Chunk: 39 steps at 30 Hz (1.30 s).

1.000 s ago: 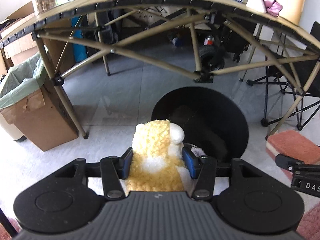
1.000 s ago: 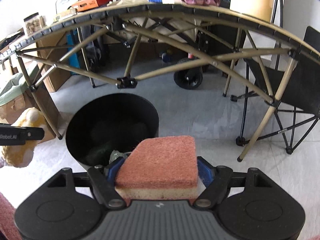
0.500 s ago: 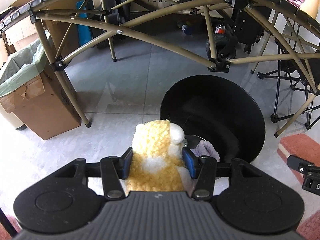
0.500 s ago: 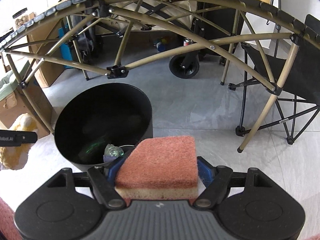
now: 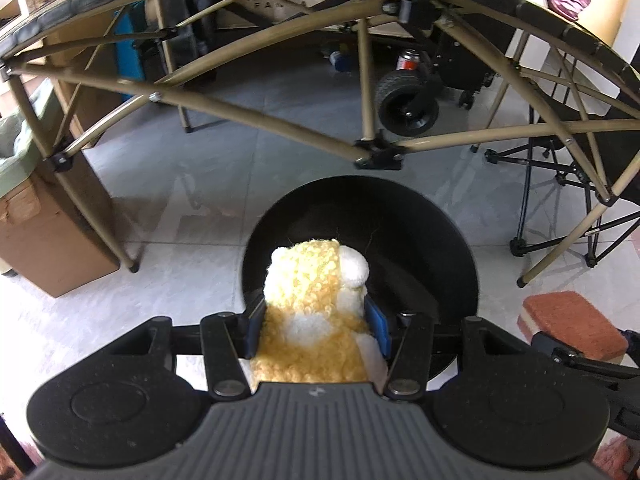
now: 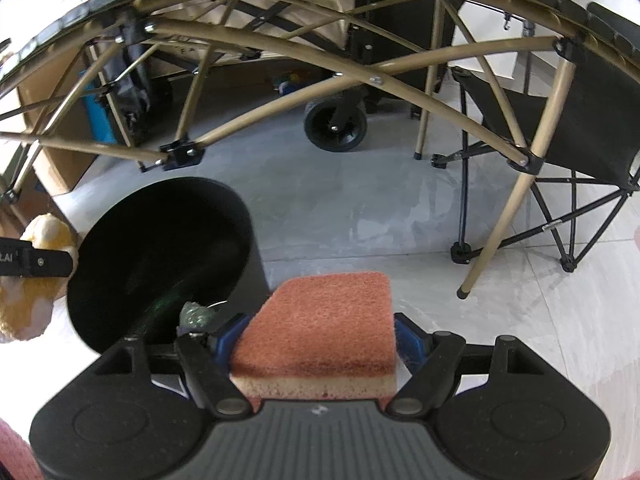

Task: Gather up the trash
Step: 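Lower the left tool into the bin and open it to drop the hamster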

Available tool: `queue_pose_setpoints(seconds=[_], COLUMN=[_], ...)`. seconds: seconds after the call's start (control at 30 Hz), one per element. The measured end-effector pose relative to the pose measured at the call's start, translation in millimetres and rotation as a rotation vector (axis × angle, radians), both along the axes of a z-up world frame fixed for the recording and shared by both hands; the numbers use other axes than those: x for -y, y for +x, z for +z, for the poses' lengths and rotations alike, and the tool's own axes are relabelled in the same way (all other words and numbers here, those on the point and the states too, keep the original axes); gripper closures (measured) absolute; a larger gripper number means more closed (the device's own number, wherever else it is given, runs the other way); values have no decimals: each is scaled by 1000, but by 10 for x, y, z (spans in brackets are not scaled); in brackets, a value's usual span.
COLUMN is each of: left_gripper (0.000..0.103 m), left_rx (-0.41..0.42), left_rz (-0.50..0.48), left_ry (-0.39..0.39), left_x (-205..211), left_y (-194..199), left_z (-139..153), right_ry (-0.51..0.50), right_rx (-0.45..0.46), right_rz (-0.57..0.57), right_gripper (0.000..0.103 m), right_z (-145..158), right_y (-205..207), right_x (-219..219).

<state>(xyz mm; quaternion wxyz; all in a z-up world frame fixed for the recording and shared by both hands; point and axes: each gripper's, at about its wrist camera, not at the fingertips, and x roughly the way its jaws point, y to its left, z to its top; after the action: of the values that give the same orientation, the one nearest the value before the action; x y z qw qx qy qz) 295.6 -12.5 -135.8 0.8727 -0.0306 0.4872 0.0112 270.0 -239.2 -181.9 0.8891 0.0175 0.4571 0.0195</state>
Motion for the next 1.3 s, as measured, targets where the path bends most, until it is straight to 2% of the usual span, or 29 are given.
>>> queue_pose_setpoints(seconds=[0.4,1.17,1.2,1.27,1.3], left_gripper=[52,50,49,39,26], left_rx=[-11,-91,-92,-96,-97], left_rz=[-38,-17,-18,-17,-15], left_ry=[-15,-42,-40,-38,-40], left_x=[410,651,663,675,680], left_y=[297,646,651,658,661], left_z=[-83,-418,-424,-433,-431], right_ry=[18,22,21,20,20], right_rx=[-11,-15,-16,-17,-17], right_rz=[-82,-134,-135,-137,-138], right_gripper=[27,27,27,27,27], right_z=[-92,-164,-166,-169,-169], right_y=[169,250,250,252,251], right_x=[262,442,443,449,455])
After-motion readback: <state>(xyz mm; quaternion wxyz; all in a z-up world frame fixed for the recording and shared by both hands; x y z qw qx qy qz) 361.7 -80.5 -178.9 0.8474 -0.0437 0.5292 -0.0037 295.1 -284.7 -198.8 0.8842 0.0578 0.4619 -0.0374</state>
